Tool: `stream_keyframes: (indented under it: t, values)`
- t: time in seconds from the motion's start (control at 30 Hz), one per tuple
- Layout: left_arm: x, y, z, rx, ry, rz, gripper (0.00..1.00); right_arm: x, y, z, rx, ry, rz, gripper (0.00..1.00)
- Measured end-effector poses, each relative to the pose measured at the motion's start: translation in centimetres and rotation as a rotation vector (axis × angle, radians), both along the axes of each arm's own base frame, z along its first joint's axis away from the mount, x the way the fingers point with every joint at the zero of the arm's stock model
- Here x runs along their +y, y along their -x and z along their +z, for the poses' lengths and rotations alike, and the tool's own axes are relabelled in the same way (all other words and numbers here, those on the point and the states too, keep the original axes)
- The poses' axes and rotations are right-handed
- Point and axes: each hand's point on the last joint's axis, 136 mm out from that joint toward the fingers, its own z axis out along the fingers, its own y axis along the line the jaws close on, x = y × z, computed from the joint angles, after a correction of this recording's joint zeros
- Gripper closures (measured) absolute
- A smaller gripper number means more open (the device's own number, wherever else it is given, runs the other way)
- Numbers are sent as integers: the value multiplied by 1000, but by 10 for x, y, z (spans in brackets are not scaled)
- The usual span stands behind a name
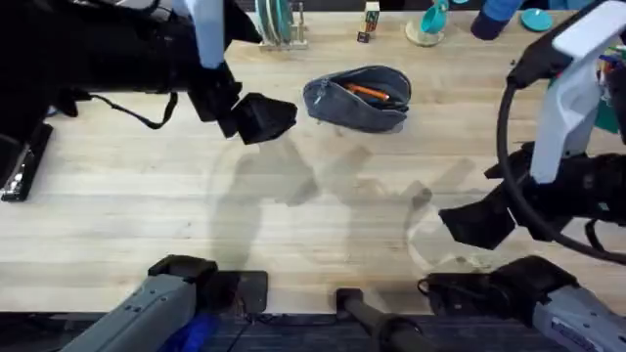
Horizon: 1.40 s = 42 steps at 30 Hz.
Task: Unzip the bag, pick up the pens from the table one at a time and place them inside, then zip the bag closed.
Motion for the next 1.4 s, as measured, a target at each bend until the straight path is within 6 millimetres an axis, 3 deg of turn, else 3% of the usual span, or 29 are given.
stream_keyframes:
  t: [0.4,0.77,1.4]
  values:
    - [35,-34,-4,-69,128,15,10,0,0,0,0,0,0,5]
    - [44,-88,-54,32,288,-39,13,0,0,0,0,0,0,5]
    - [68,-104,-105,148,488,-64,12,0,0,0,0,0,0,5]
